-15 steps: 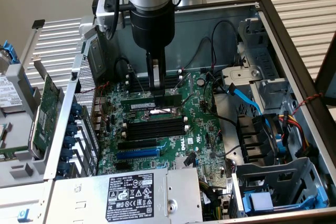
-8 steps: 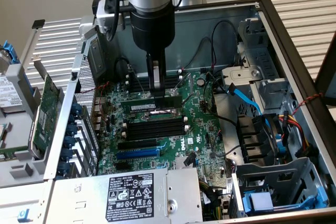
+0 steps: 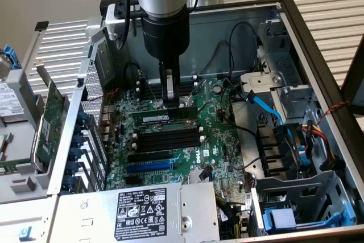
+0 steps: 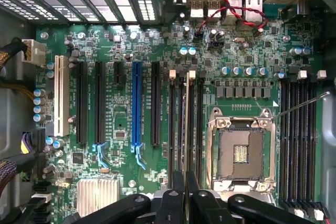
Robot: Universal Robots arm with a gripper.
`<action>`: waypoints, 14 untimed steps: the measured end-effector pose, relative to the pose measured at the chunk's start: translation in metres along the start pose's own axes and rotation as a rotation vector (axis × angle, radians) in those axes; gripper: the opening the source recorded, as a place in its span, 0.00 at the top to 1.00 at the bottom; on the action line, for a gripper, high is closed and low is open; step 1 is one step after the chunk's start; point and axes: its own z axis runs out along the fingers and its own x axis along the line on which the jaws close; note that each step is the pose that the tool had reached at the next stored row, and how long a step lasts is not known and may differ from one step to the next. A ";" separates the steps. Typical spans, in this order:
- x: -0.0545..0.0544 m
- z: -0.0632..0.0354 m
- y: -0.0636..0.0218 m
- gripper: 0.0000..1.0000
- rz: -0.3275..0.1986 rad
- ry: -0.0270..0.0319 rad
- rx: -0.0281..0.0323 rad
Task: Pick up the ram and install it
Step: 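Insert the ram into the slot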
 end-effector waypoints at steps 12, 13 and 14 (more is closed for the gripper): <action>0.000 0.0065 -0.0001 0.87 -0.002 -0.0001 0.0001; 0.000 0.0071 -0.0001 0.87 -0.002 -0.0001 0.0001; 0.000 0.0078 -0.0001 0.87 -0.002 -0.0001 0.0000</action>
